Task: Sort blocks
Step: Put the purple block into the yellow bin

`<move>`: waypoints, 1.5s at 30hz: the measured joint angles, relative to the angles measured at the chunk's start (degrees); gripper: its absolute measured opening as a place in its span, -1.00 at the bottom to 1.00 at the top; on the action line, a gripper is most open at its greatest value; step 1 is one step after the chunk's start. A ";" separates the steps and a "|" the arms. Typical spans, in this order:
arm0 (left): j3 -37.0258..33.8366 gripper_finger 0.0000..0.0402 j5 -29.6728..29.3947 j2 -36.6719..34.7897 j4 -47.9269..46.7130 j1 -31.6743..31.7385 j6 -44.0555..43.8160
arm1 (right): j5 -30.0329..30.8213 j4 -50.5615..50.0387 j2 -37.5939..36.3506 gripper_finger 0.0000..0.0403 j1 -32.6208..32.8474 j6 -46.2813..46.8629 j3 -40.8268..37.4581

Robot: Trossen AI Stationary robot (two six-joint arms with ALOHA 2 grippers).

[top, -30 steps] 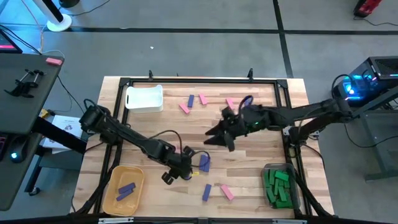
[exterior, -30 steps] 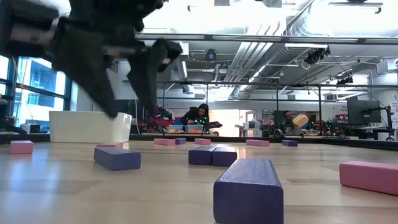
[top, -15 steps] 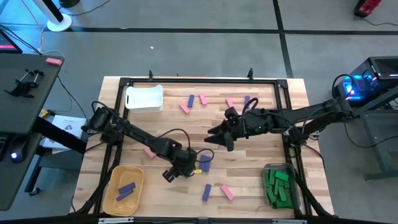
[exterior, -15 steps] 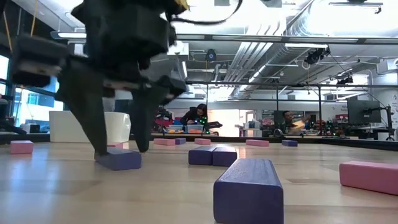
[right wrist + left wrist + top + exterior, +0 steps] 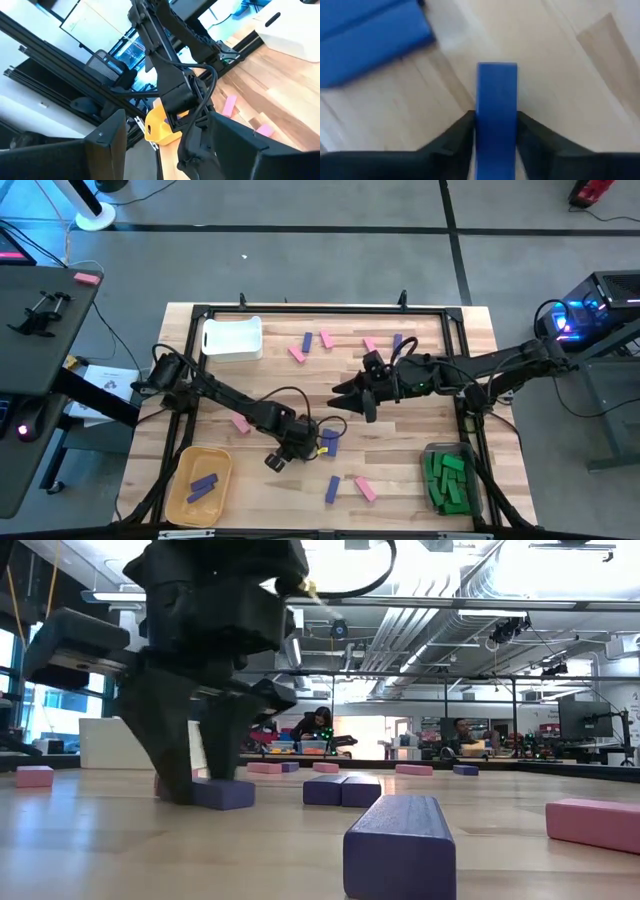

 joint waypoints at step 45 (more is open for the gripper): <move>-11.43 0.13 -1.30 -37.46 -29.63 -30.92 -84.98 | -3.82 -7.93 -5.35 0.06 -6.02 -11.62 0.02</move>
